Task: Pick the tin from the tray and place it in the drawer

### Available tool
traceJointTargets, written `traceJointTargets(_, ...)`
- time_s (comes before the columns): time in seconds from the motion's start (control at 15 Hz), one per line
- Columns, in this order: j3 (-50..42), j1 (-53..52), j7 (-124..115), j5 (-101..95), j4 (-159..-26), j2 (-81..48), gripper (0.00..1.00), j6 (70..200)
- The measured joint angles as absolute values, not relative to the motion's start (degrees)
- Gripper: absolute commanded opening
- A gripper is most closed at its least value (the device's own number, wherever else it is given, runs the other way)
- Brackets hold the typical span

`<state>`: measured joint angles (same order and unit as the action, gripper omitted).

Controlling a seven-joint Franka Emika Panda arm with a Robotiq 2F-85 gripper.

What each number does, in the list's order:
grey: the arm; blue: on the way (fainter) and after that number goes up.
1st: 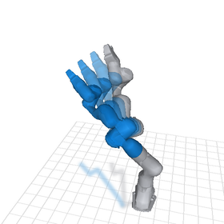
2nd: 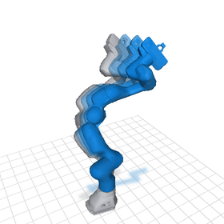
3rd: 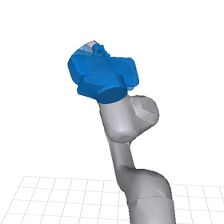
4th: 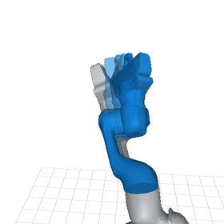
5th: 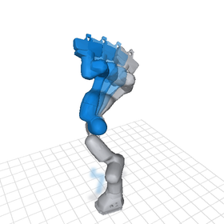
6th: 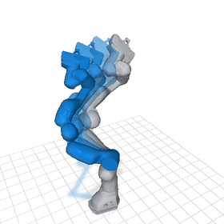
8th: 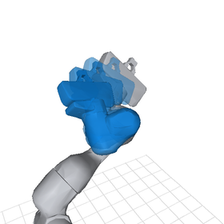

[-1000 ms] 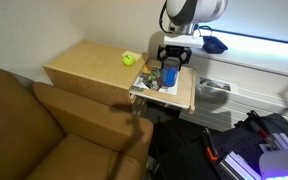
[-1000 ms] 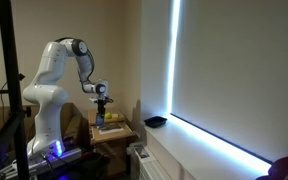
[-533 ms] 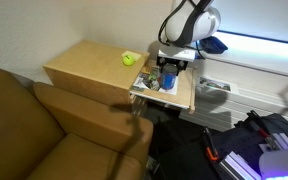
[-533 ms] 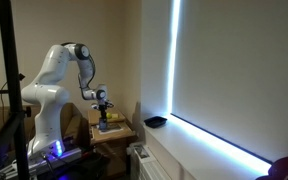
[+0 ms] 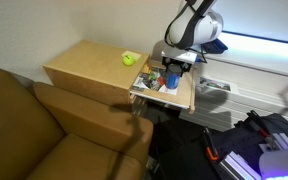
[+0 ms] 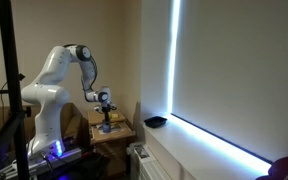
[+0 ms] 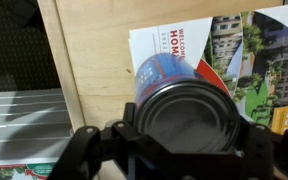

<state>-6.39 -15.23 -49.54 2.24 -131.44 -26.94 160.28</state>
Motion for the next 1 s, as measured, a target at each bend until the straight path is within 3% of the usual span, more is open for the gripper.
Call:
traceJointTargets(0.13, -6.0, -14.6, -49.5, 4.5, -131.4, -27.6, 1.00, 160.2)
traceJointTargets(0.6, -2.7, -11.4, -46.2, 9.0, -131.2, -22.3, 1.00, 154.9)
traceJointTargets(1.0, -3.9, -9.7, -46.8, 3.3, -134.9, -8.1, 1.00, 123.6)
